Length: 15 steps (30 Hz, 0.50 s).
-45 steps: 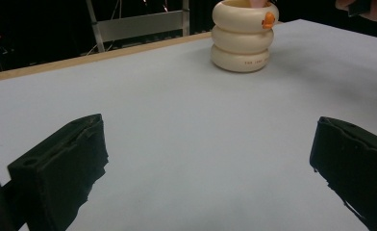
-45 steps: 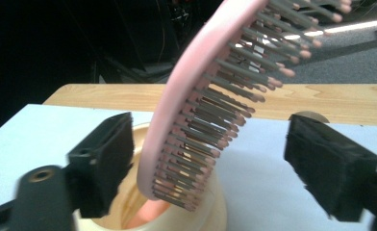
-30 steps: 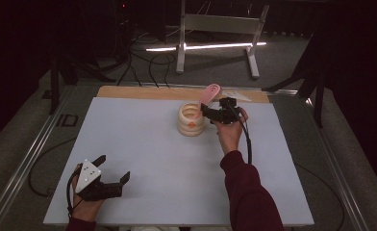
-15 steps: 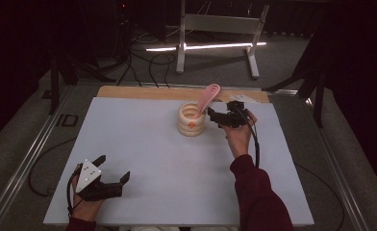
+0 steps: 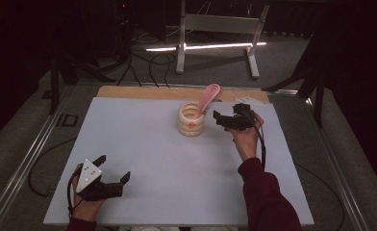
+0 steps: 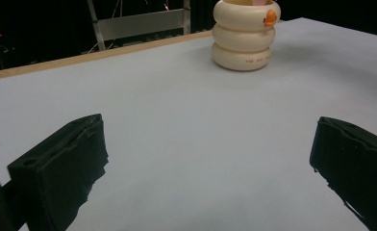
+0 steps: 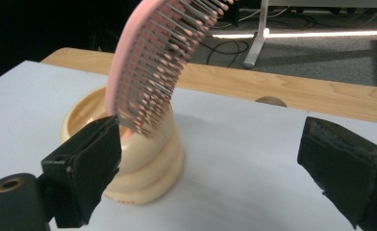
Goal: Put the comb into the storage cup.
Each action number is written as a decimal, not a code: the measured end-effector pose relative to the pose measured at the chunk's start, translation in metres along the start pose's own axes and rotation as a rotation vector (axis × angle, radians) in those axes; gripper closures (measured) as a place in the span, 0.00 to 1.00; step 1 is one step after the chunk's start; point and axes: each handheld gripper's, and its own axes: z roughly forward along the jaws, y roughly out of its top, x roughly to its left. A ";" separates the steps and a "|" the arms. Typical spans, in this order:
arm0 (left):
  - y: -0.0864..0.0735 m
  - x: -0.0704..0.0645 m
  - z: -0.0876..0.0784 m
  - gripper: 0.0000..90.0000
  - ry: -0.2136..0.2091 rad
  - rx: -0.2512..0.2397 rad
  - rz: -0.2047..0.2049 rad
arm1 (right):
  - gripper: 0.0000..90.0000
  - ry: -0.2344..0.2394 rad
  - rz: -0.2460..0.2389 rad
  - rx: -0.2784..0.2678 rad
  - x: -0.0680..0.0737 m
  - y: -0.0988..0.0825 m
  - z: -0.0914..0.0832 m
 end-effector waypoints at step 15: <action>0.000 0.001 0.001 0.00 0.010 0.000 -0.005 | 0.09 0.030 -0.051 -0.009 -0.004 -0.019 -0.023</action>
